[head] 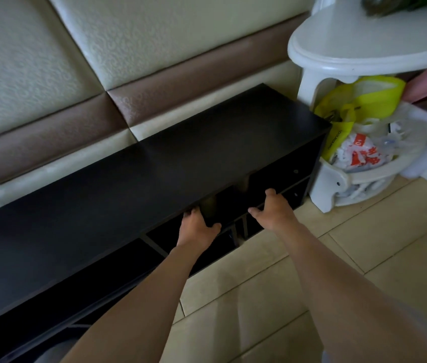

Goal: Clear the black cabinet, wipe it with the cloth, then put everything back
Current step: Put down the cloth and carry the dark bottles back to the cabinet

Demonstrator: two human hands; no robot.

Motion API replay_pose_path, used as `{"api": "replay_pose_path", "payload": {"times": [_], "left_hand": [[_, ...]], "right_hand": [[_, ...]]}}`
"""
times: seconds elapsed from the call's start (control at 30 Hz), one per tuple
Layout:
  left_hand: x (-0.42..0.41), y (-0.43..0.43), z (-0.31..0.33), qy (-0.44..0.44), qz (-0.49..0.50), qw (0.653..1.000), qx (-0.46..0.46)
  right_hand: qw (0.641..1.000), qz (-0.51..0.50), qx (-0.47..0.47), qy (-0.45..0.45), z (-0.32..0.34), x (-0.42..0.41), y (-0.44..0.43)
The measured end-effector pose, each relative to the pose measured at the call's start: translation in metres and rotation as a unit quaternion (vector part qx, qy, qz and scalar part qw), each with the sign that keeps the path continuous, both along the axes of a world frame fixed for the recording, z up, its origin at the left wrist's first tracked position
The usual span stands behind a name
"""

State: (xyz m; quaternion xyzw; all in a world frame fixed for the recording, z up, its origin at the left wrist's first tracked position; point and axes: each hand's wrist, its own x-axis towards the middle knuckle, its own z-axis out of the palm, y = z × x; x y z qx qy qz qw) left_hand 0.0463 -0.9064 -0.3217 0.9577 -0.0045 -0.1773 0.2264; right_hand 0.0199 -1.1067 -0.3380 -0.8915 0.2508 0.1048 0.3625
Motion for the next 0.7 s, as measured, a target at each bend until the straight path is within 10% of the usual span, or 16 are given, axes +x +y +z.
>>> {"api": "replay_pose_path", "payload": {"times": [0.7], "left_hand": [[-0.087,0.082,0.437,0.039,-0.242,0.967,0.065]], "right_hand": [[0.979,0.123,-0.137,0.091,0.444,-0.145,0.077]]}}
